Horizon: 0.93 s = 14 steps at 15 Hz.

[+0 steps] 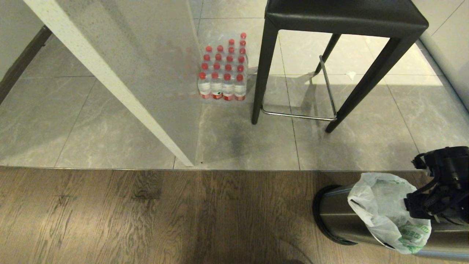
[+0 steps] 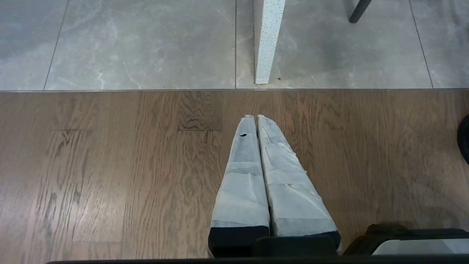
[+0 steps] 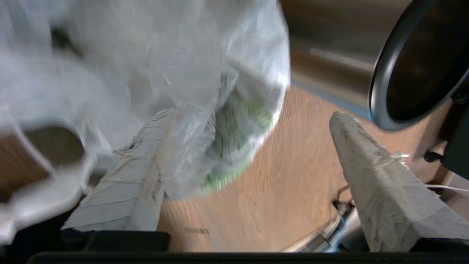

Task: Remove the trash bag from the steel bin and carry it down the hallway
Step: Pick up the trash bag

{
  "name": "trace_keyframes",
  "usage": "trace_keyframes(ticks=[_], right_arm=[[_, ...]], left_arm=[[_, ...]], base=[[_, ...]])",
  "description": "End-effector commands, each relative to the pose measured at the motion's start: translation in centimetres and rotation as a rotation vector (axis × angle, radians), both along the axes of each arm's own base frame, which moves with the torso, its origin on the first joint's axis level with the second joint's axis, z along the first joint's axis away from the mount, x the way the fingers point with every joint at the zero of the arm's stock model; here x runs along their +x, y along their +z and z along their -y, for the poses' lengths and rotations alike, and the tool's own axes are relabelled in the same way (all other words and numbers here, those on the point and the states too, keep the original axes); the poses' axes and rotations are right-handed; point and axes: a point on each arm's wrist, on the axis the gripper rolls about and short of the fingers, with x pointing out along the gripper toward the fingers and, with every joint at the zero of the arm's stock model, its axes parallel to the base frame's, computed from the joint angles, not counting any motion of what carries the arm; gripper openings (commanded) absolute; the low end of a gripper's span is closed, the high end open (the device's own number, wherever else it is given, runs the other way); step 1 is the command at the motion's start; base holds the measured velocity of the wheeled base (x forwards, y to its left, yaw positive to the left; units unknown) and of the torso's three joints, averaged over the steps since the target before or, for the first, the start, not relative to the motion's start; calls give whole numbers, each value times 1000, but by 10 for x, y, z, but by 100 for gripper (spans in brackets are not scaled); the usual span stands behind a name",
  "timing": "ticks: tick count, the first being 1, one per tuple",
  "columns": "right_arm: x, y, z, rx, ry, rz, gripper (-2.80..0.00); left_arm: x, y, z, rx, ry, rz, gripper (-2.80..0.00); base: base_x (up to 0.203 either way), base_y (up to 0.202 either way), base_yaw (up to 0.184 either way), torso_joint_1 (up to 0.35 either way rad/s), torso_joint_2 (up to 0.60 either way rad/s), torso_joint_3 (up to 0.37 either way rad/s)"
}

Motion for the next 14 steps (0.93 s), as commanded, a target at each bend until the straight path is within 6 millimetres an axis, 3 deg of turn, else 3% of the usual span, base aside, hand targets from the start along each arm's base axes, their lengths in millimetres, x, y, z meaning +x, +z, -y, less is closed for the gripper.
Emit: trace_keyframes(ticks=[1,4,8,14], right_arm=[[-7,2,-1,-2,-3,-4,0],[-17,17,-2,5,11,50,0],[-35,32,-25,113,135,96,0],[-31,19,-48,139,227,8,0]], left_arm=[[0,0,0,0,0,1,-280],[0,0,0,0,0,1,-280],[0,0,0,0,0,1,-280],[0,0,0,1,0,1,-280]], base=[[0,0,0,0,0,0],[0,0,0,0,0,0],[0,0,0,0,0,0],[0,0,0,0,0,0]])
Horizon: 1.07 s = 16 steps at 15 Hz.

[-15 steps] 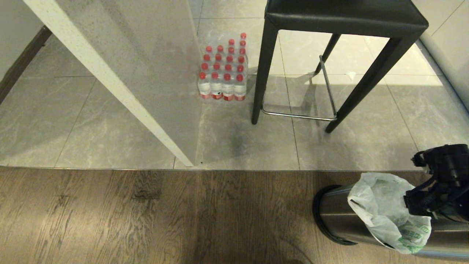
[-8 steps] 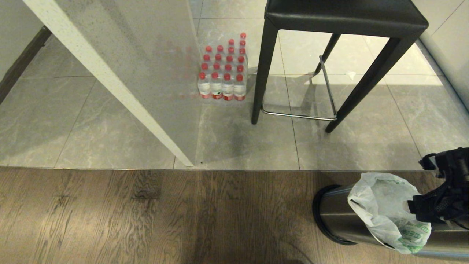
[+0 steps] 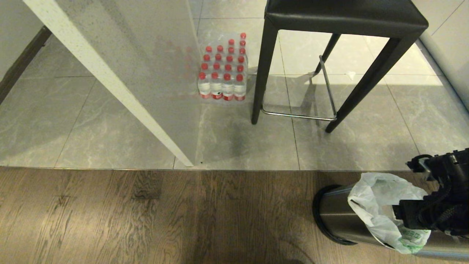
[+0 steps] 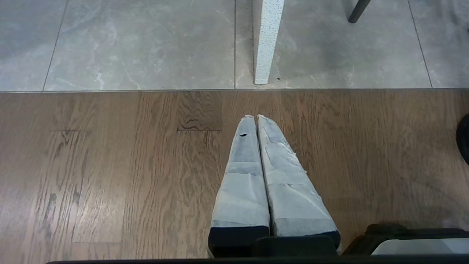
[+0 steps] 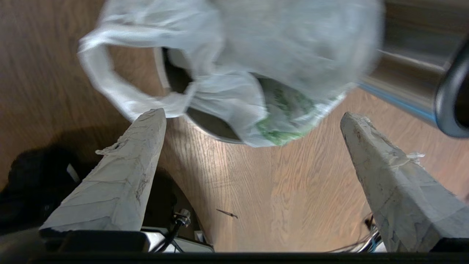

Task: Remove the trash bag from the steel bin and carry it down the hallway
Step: Pick up the trash bag

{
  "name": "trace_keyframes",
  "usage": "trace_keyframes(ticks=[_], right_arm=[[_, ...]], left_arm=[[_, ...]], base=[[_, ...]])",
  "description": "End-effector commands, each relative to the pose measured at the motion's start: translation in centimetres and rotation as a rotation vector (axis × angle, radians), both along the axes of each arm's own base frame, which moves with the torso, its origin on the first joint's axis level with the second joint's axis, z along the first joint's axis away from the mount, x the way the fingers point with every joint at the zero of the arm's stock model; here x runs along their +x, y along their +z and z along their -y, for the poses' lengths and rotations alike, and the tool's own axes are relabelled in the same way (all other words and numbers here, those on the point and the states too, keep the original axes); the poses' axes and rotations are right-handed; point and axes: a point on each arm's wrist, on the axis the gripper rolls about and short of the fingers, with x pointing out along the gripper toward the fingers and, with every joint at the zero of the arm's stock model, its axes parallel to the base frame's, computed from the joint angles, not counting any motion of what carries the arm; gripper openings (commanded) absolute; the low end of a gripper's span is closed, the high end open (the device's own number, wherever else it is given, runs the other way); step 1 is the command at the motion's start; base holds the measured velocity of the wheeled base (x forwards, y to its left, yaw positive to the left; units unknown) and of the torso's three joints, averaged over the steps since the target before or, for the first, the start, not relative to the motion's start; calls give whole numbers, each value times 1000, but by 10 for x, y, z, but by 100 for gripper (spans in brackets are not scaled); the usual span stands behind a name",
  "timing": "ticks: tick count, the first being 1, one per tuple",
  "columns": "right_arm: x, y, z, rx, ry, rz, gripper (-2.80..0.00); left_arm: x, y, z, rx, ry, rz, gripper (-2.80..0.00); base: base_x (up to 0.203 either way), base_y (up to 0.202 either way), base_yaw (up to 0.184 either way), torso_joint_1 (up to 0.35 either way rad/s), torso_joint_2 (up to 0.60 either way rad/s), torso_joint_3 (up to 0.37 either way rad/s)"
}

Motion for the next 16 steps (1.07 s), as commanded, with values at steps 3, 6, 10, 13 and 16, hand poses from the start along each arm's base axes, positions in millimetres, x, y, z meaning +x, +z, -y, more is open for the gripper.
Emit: trace_keyframes(ticks=[3,6,10,13,16], right_arm=[[8,-8,-23,-5,93,-48,0],[13,-25,-30,-16,125,-136,0],[24,-37,-37,68,193,-253,0],[39,-39,-40,37,195,-246,0],[53,-42,-33,-103,169,-214,0]], left_arm=[[0,0,0,-1,0,0,-280],[0,0,0,-1,0,0,-280],[0,0,0,-1,0,0,-280],[0,0,0,0,0,0,-280],[0,0,0,-1,0,0,-280]], base=[[0,0,0,0,0,0],[0,0,0,0,0,0],[0,0,0,0,0,0],[0,0,0,0,0,0],[0,0,0,0,0,0]])
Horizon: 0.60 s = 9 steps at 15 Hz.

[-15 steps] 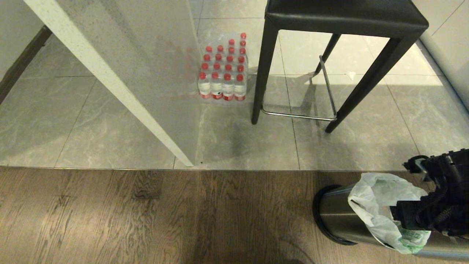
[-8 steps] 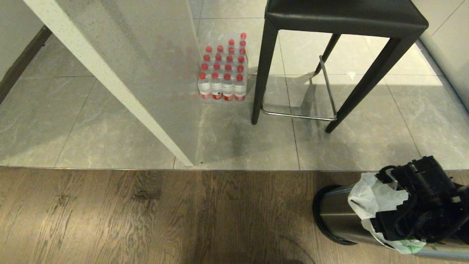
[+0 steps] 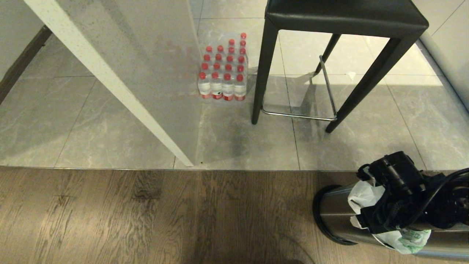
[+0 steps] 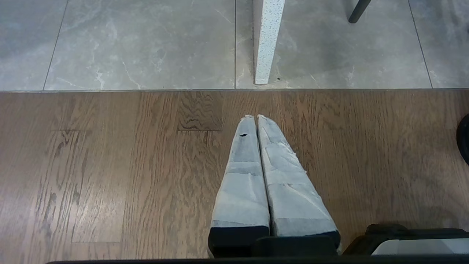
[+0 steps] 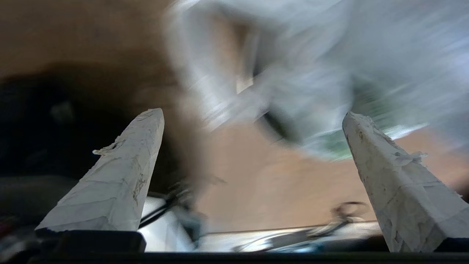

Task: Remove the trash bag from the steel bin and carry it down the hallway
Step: Pick up the trash bag

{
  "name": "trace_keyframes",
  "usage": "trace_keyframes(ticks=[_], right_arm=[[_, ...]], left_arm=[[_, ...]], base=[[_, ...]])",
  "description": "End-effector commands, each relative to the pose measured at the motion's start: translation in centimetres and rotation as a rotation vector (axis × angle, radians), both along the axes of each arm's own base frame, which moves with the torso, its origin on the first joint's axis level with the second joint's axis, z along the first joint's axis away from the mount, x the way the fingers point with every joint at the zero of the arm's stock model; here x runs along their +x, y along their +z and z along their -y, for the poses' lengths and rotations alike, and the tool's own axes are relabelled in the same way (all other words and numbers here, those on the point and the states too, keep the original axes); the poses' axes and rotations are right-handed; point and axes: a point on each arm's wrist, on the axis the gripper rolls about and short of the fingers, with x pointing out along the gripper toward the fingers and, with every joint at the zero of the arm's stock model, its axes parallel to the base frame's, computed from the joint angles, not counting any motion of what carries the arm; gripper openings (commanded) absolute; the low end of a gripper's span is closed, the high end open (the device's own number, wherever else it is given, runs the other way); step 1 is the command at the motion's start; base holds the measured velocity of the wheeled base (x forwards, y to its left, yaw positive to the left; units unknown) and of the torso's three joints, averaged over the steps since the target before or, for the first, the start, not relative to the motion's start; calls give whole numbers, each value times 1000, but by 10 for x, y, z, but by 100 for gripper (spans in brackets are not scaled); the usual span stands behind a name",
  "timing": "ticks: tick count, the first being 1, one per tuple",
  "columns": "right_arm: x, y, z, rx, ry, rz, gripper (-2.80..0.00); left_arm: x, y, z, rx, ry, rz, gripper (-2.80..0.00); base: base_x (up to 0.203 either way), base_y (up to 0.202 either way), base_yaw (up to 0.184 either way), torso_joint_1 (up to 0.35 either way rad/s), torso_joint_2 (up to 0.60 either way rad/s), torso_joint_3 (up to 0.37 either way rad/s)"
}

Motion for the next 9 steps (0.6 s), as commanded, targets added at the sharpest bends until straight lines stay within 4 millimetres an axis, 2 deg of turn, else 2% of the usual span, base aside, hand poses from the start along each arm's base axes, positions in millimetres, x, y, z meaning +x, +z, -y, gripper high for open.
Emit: trace_keyframes(ticks=[1,5,9], right_arm=[[11,-5,4,-46,-1,25,0],[29,-11,4,-112,5,103,0],[31,-5,6,-133,-3,139,0]], left_arm=[[0,0,0,-1,0,0,-280],[0,0,0,-1,0,0,-280],[0,0,0,-1,0,0,-280]], base=[[0,0,0,0,0,0],[0,0,0,0,0,0],[0,0,0,0,0,0]])
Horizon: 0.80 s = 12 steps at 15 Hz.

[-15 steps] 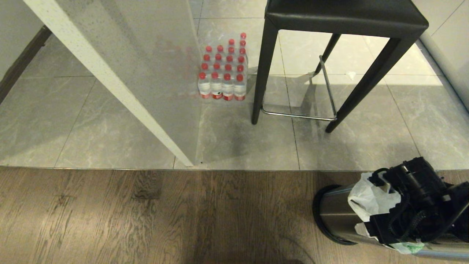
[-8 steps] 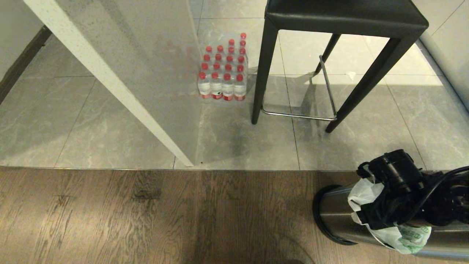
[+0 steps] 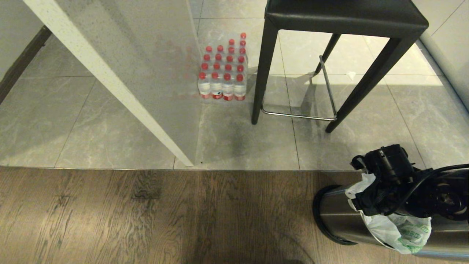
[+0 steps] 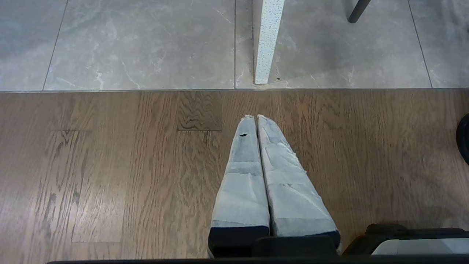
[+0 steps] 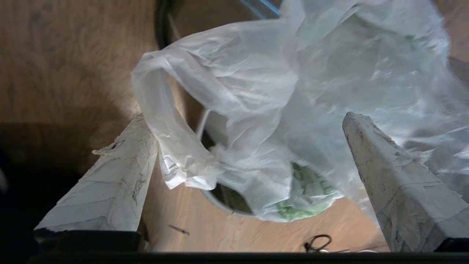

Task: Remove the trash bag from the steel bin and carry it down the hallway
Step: Pick up the trash bag

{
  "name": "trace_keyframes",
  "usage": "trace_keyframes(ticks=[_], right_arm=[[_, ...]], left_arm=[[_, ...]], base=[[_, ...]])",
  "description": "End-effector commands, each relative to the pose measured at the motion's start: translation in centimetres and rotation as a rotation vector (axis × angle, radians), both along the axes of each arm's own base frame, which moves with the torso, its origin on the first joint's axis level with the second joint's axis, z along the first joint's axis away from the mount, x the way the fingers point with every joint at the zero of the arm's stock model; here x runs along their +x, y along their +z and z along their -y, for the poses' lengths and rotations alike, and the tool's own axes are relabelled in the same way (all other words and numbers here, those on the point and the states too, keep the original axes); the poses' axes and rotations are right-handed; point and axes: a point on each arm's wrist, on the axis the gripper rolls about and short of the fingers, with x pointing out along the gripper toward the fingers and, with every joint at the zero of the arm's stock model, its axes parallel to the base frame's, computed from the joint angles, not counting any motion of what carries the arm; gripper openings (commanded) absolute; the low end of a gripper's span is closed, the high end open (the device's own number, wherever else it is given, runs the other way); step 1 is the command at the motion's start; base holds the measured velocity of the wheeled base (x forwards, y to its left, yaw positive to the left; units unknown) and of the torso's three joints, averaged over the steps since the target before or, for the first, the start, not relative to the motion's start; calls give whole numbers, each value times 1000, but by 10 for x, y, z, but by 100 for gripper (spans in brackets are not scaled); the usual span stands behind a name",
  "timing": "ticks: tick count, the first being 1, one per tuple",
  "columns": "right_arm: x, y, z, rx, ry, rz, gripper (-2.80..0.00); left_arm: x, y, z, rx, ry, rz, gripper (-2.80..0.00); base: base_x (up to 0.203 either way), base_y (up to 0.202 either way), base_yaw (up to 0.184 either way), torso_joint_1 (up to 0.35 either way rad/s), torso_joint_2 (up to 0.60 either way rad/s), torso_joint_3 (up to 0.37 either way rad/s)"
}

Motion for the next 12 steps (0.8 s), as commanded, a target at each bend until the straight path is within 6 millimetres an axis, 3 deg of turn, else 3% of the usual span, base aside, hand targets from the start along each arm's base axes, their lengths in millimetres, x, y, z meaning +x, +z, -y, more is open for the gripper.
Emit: trace_keyframes(ticks=[1,9,12], right_arm=[[-2,6,3,-9,-9,23,0],[-17,29,12,-99,-66,97,0],[-25,28,15,-169,-107,99,0]], left_arm=[[0,0,0,0,0,0,-280],[0,0,0,0,0,0,-280],[0,0,0,1,0,0,-280]], base=[[0,0,0,0,0,0],[0,0,0,0,0,0],[0,0,0,0,0,0]])
